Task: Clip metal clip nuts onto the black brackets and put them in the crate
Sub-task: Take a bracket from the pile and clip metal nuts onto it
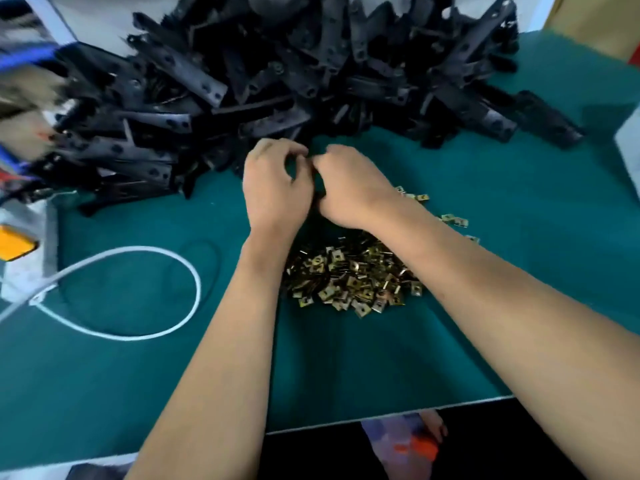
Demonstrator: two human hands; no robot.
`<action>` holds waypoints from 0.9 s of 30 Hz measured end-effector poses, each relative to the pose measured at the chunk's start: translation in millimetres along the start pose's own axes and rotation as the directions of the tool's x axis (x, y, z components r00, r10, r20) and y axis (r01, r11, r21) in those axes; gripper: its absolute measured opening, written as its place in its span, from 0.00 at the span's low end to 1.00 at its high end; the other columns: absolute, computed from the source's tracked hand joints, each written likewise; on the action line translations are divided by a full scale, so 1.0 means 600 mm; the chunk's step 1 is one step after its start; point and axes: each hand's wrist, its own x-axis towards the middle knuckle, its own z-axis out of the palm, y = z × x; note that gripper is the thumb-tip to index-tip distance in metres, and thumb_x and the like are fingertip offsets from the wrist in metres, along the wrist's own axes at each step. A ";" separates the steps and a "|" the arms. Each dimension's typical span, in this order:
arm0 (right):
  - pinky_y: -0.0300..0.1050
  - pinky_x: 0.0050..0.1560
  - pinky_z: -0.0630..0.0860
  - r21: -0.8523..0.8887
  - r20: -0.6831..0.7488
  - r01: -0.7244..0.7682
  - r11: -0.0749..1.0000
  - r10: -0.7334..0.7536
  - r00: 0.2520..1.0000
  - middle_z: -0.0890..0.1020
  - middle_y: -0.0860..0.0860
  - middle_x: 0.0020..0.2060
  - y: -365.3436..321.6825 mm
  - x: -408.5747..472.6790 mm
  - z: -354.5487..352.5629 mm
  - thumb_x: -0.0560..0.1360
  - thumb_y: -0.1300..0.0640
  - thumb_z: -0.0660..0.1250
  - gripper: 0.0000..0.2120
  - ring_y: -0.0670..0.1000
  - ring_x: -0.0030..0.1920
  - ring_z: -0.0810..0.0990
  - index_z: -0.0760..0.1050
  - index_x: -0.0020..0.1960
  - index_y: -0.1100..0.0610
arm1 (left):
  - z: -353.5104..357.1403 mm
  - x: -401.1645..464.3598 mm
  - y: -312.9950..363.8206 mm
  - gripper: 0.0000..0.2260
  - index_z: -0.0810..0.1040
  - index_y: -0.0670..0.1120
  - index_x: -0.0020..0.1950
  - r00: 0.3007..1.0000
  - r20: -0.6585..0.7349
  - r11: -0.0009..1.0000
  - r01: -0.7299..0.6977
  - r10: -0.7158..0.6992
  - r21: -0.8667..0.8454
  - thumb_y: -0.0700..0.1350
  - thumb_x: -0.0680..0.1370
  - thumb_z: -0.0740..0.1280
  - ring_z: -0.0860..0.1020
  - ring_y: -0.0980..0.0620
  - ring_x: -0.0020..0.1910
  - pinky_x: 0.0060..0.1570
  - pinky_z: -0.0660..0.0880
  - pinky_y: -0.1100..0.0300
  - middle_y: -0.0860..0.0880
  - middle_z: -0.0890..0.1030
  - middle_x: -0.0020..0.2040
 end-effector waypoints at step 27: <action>0.39 0.25 0.66 0.966 0.120 -0.205 0.156 0.431 0.894 0.72 0.51 0.31 -0.004 0.004 0.020 0.71 0.65 0.71 0.16 0.48 0.30 0.72 0.69 0.33 0.51 | -0.033 0.029 -0.067 0.25 0.81 0.47 0.60 0.741 0.412 0.652 0.667 -0.530 -0.361 0.67 0.78 0.65 0.79 0.54 0.26 0.28 0.76 0.62 0.46 0.87 0.45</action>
